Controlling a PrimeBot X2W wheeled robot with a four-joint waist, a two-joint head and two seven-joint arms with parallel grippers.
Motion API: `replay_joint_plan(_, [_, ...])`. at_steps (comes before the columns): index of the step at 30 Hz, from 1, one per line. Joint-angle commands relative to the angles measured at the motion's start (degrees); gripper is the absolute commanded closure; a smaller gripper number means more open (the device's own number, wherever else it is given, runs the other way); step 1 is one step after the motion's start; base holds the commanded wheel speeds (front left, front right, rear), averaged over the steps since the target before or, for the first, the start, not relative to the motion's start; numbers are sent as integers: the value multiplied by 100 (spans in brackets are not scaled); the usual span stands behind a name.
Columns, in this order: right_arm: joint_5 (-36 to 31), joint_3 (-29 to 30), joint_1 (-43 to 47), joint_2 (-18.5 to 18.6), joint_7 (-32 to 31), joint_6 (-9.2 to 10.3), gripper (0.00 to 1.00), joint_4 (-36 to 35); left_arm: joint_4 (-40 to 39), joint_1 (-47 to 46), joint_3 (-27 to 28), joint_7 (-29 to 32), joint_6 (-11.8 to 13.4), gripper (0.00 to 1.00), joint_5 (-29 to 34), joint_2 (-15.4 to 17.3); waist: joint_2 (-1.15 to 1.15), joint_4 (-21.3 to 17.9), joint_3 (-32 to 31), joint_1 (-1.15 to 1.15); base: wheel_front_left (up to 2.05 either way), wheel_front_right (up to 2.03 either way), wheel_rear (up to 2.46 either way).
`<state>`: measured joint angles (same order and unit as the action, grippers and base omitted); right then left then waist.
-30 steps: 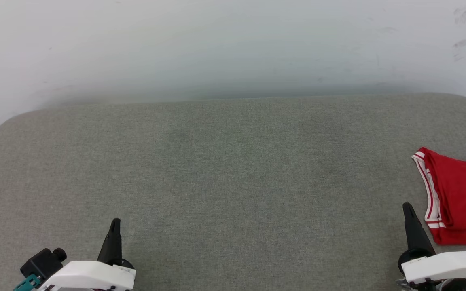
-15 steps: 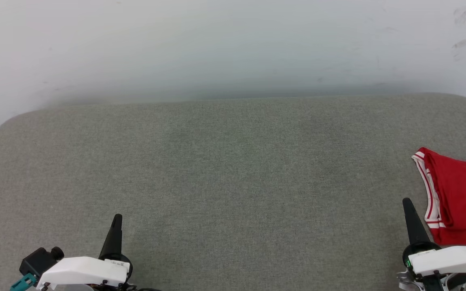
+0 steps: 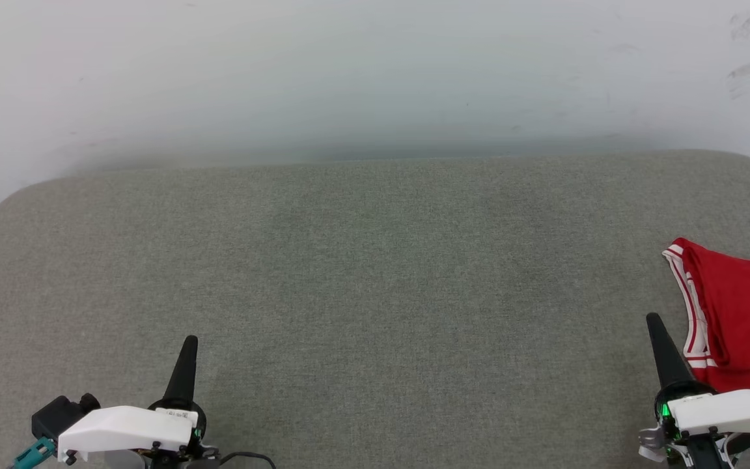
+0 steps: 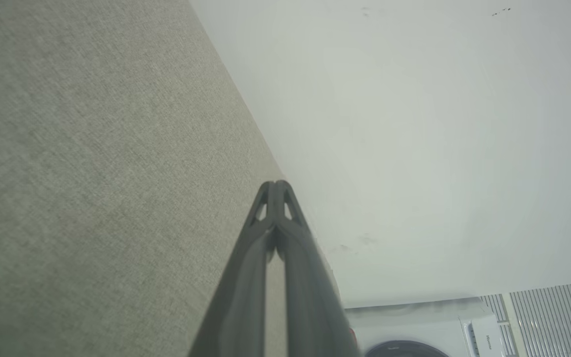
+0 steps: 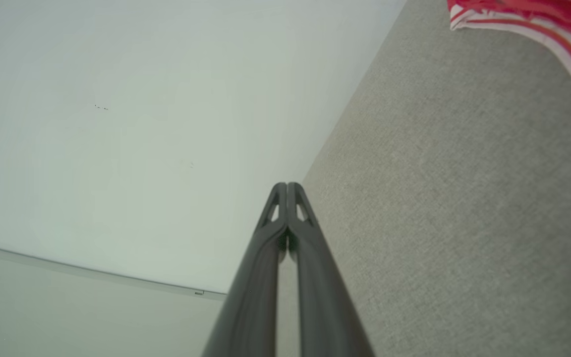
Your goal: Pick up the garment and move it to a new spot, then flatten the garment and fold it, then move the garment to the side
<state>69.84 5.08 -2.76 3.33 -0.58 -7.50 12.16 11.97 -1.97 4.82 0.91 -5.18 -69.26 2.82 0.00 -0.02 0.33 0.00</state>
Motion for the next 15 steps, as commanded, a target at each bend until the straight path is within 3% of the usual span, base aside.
replay_joint_plan(1, [103,20,-129,-4,-22,1,100,-20,-22,-133,28,32,-49,100,-86,8,0,0,0,0,0,0,0])
replay_joint_plan(15, [835,56,-222,-14,-214,1,100,47,55,-250,73,210,-109,100,-836,8,0,1,-5,0,0,0,0])
